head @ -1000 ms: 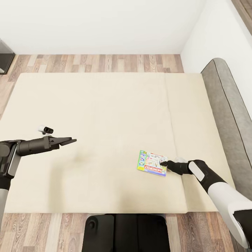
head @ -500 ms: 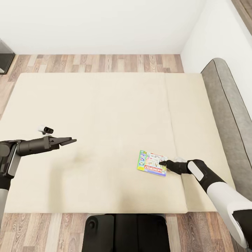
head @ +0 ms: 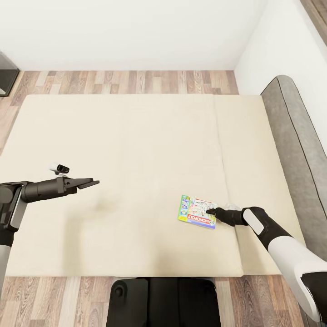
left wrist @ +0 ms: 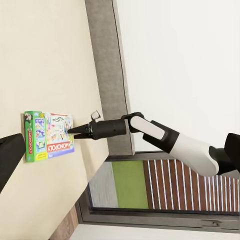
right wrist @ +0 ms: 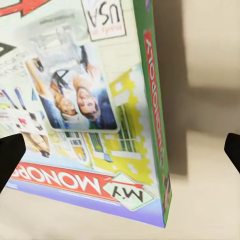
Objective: Put all the toys in the child's room - the three board games (two on the bed and one on the table), the two jigsaw puzzles on the table, and the tennis ball on the table - inside the toy box on the table in the child's room.
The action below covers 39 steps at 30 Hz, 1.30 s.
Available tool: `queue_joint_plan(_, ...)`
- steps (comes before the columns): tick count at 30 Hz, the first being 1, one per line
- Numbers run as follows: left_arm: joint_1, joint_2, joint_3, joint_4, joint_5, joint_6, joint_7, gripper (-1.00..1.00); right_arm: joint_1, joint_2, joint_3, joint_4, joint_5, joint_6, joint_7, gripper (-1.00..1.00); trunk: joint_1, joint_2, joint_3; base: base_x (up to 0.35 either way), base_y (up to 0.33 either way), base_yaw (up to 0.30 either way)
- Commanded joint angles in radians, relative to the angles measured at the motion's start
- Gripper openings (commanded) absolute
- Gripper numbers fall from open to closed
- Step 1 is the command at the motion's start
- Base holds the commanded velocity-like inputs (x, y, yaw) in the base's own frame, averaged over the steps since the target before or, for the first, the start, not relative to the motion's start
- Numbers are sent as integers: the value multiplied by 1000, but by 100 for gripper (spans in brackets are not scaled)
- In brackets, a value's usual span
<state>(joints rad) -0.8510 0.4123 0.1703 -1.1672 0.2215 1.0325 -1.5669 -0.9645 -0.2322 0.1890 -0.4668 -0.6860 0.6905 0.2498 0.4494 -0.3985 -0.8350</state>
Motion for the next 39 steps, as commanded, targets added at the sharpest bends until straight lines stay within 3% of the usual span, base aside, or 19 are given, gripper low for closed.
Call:
queue_joint_plan(1,0,0,-1,0,-1,11,-4,100,0,-1,4,-1,3,1,5,100,1,-2,-1,0,0,0)
queue_joint_plan(13,0,0,-2,0,-1,11,-4,100,-2,-1,3,-4,3,-2,82,100,1,-2,-1,0,0,0)
queue_joint_plan(30,0,0,-3,-2,-1,9,-4,100,-10,0,4,-64,3,-3,85,100,1,-2,-1,0,0,0)
queue_joint_plan(39,0,0,-2,-2,-1,9,-4,100,-11,25,4,-64,4,-5,85,100,1,-2,-1,0,0,0)
